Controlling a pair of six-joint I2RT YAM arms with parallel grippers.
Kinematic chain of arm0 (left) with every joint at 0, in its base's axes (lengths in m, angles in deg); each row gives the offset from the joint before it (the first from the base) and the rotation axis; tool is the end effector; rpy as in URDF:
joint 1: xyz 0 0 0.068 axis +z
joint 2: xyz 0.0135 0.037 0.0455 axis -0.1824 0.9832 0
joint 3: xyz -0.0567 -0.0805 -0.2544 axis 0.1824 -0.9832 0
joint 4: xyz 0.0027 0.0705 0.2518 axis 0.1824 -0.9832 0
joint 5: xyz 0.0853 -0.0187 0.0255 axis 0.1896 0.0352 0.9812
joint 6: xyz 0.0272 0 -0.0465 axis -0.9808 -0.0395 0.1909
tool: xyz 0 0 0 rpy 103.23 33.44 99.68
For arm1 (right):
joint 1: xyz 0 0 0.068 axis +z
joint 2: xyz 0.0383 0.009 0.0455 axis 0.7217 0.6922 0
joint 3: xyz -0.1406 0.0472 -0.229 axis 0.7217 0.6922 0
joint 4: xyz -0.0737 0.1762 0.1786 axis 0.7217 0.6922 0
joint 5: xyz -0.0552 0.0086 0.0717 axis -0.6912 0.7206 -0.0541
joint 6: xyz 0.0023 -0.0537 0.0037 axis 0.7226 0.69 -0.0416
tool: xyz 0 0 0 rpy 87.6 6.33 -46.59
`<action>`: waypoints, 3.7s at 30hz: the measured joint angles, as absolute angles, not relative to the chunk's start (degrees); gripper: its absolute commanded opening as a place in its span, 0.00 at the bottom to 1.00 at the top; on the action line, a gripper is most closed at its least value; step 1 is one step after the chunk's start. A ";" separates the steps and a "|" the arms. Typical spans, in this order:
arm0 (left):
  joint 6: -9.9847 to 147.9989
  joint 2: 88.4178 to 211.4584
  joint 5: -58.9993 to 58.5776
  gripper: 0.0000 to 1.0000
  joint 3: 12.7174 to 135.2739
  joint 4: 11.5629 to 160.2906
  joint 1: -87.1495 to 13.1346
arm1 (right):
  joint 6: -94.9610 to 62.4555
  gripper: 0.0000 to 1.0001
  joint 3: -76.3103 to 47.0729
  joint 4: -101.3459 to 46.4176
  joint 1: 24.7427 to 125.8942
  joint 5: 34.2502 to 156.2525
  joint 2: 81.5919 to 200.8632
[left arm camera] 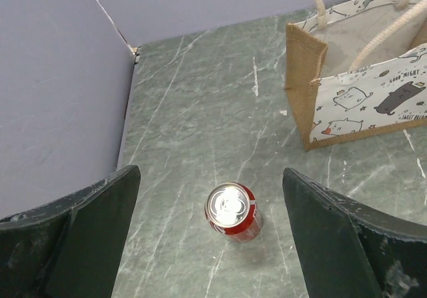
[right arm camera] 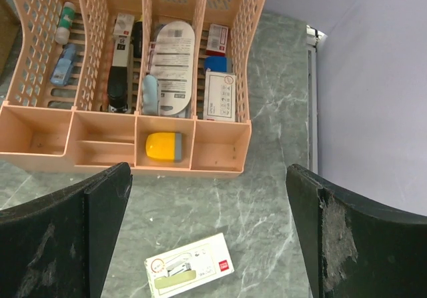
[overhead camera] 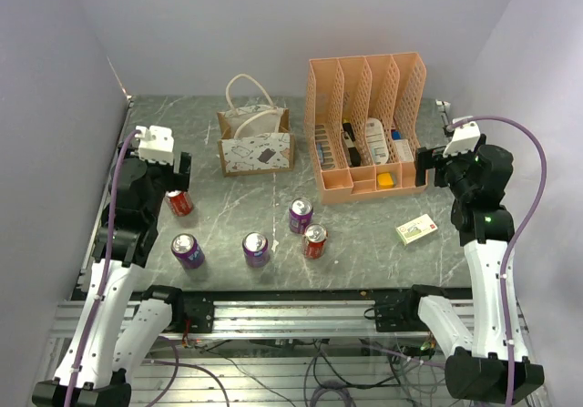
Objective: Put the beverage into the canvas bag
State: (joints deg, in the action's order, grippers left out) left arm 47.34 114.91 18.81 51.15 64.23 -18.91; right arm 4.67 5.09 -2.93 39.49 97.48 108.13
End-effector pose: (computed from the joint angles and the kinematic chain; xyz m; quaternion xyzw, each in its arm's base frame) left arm 0.1580 -0.0166 0.3619 0.0641 0.7659 0.0814 0.6345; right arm 0.1813 -0.0152 0.3707 -0.1027 0.7969 -0.0387 0.5941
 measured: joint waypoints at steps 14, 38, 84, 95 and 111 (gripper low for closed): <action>46.84 115.31 16.85 0.99 51.15 64.34 -18.85 | 4.47 1.00 4.81 -2.89 39.06 99.75 108.18; 48.50 124.22 9.15 1.00 52.63 67.83 -18.63 | 5.85 1.00 6.54 -9.36 38.97 110.27 115.13; 63.67 175.41 8.72 0.07 81.53 67.57 -24.22 | 7.45 1.00 9.73 -9.95 38.97 112.45 116.11; 61.85 162.82 8.43 0.11 69.03 63.53 -24.27 | 8.63 1.00 11.13 -9.73 38.97 118.05 117.31; 54.77 155.39 3.73 0.80 65.00 59.97 -24.29 | 9.59 1.00 8.48 -9.08 53.87 121.17 123.59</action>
State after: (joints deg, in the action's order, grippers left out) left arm 54.77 155.39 3.73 65.00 59.97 -24.29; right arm 9.59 8.48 -9.08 53.87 121.17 123.59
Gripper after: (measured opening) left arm 0.741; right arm 0.999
